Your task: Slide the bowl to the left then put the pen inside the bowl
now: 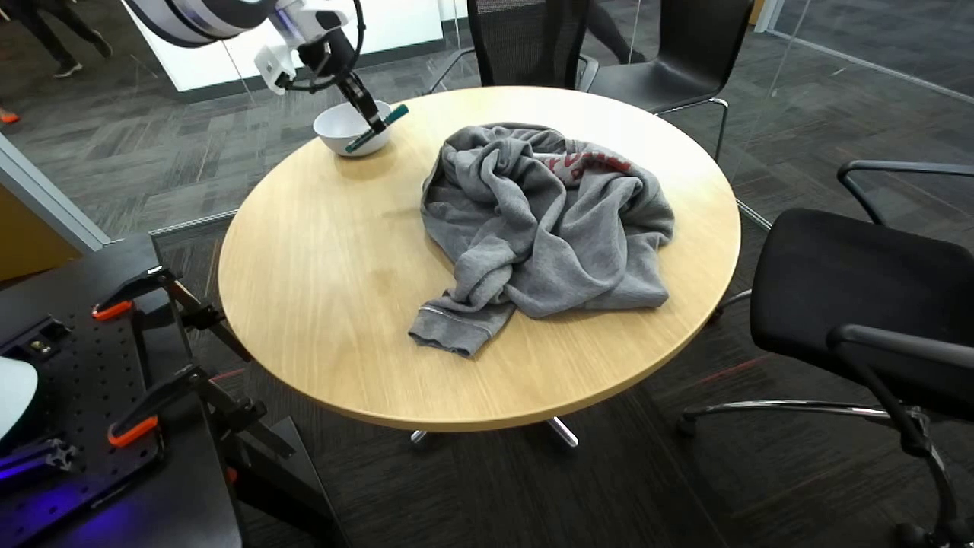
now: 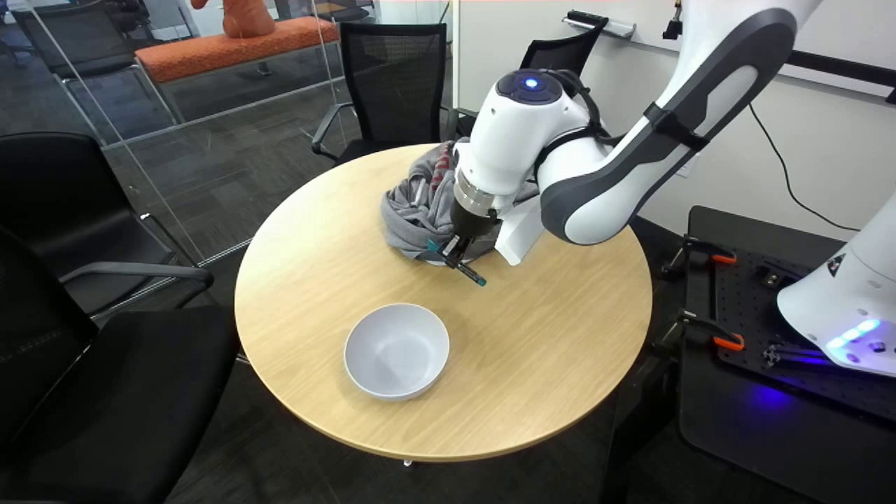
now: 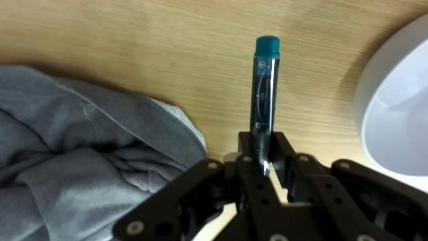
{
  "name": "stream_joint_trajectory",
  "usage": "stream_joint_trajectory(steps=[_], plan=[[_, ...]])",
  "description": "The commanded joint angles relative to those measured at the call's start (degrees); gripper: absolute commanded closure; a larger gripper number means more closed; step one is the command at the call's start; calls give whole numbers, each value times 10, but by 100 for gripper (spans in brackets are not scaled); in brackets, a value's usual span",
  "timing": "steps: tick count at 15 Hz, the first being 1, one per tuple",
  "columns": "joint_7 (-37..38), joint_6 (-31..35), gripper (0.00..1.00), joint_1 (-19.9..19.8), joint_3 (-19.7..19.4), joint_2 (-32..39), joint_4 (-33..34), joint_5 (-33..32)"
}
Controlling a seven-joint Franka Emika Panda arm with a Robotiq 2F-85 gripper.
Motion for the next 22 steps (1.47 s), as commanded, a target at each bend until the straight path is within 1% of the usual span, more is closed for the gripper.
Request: stream_joint_trajectory(steps=[1,6,8,10,14,18,22], plan=[[-58,-38,95,-14,28,-6,45,-21],[-203,-97,95,-85,131,10,114,-4],[-251,-125,95,-108,165,20,141,-1],[-293,-151,95,-124,190,34,169,-1],[-350,-187,95,-132,217,71,220,-7],[-392,-192,95,-131,234,107,253,-9],[-417,-179,95,-129,240,130,264,-13]])
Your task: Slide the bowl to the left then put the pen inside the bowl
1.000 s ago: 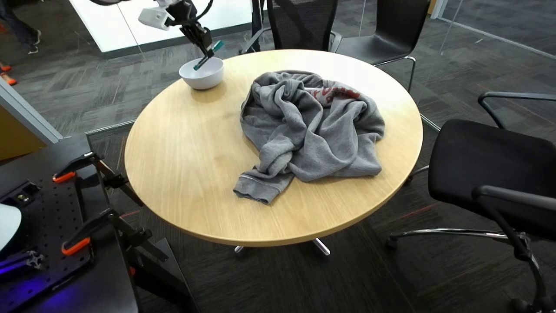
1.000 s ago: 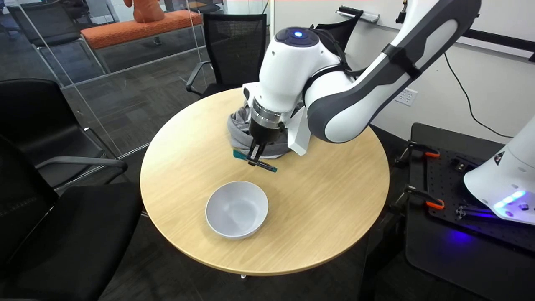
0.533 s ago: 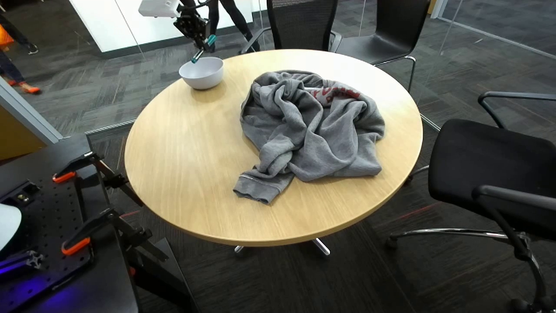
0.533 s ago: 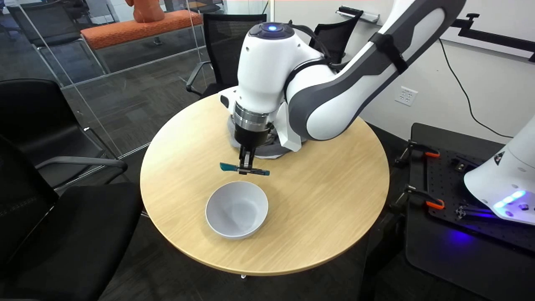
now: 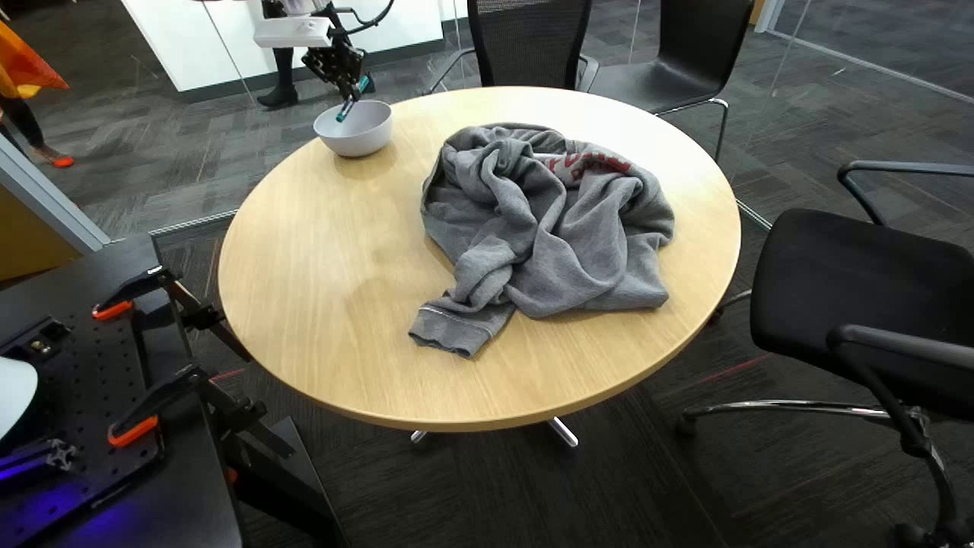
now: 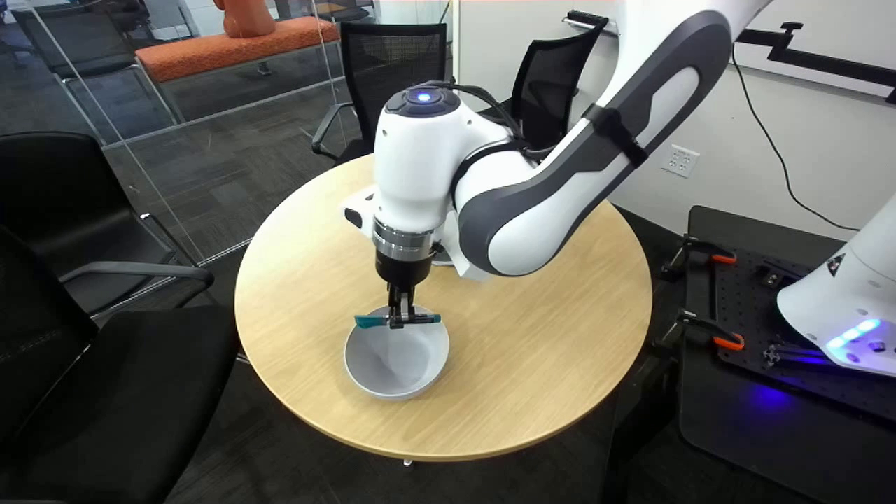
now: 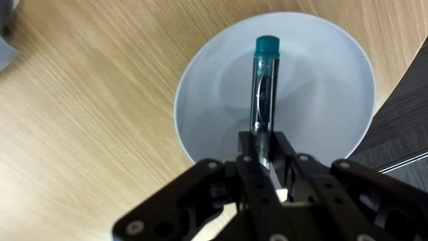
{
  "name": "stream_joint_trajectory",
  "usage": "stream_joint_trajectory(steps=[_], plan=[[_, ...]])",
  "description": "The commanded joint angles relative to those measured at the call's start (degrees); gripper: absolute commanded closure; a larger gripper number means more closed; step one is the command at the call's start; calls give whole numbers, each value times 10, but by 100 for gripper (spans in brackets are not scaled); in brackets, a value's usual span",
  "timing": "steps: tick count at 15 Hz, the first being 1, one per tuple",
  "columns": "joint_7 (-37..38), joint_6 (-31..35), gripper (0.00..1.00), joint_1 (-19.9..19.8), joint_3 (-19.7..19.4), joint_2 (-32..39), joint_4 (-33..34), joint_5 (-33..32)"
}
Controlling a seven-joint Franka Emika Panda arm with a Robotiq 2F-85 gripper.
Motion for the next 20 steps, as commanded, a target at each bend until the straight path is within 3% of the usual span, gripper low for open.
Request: stream_joint_trajectory(steps=[1,3,4,5,7,13,20], plan=[[-28,-7,95,-7,11,21,26,-7],[-34,-5,95,-6,10,26,29,-8],[-36,-4,87,-6,10,29,30,-9],[-39,-5,56,-5,10,29,31,-9],[-37,-5,49,-4,10,28,29,-9],[-27,38,3,-5,11,-8,-16,-10],[-4,172,0,-10,0,-95,-152,-8]])
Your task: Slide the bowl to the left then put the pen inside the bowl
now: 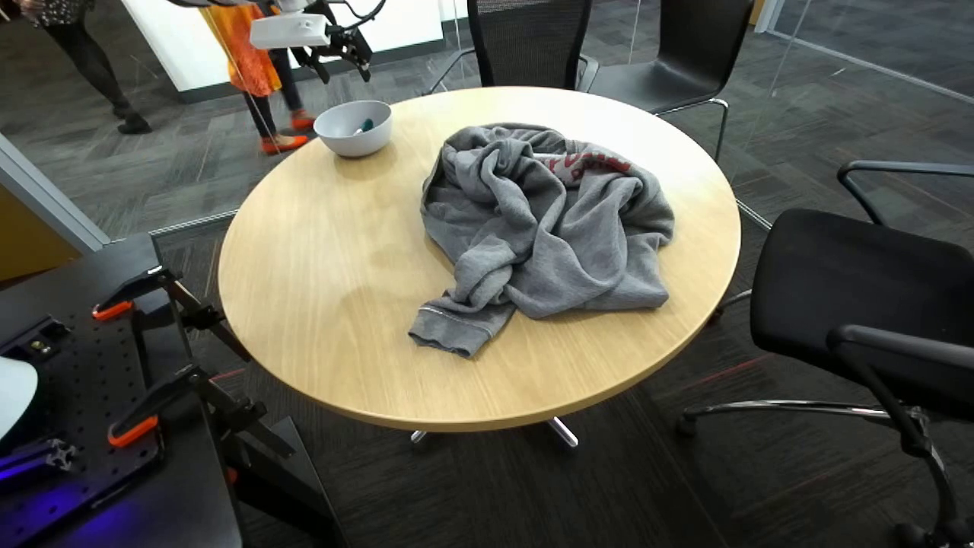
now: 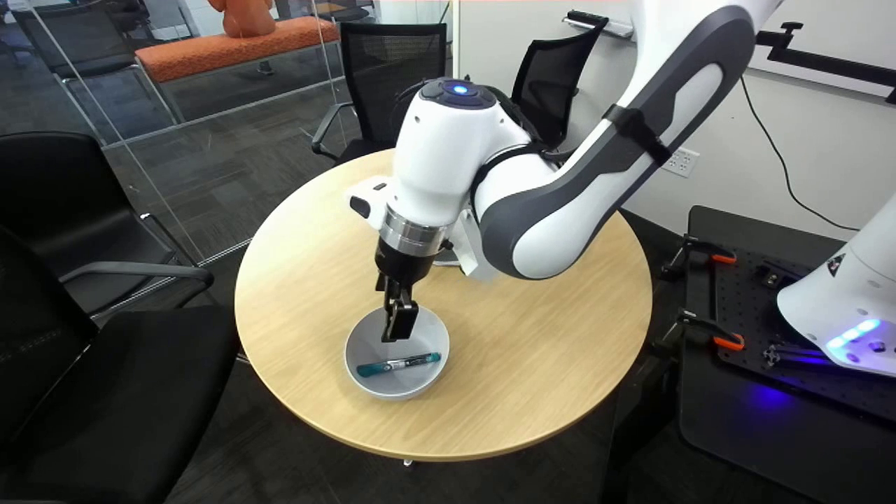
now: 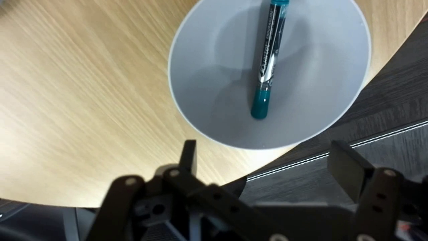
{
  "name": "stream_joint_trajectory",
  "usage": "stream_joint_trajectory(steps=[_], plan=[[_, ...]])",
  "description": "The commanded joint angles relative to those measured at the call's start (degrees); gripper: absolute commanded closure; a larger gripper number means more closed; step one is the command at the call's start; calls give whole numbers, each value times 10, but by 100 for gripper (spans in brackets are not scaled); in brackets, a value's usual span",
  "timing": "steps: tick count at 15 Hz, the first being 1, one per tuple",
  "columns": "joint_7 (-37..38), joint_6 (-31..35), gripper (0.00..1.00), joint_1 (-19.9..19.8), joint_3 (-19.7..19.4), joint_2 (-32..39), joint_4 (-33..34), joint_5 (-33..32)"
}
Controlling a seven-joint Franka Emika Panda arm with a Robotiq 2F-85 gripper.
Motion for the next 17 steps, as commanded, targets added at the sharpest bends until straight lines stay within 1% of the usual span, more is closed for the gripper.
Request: stream_joint_trajectory(steps=[1,5,9,10,12,17], plan=[[26,78,0,-4,-11,-79,-119,-7],[54,186,0,3,-37,-133,-226,-3],[63,250,0,15,-64,-162,-289,6],[46,225,0,2,-48,-127,-245,1],[47,238,0,4,-54,-139,-266,1],[47,239,0,5,-55,-144,-272,2]])
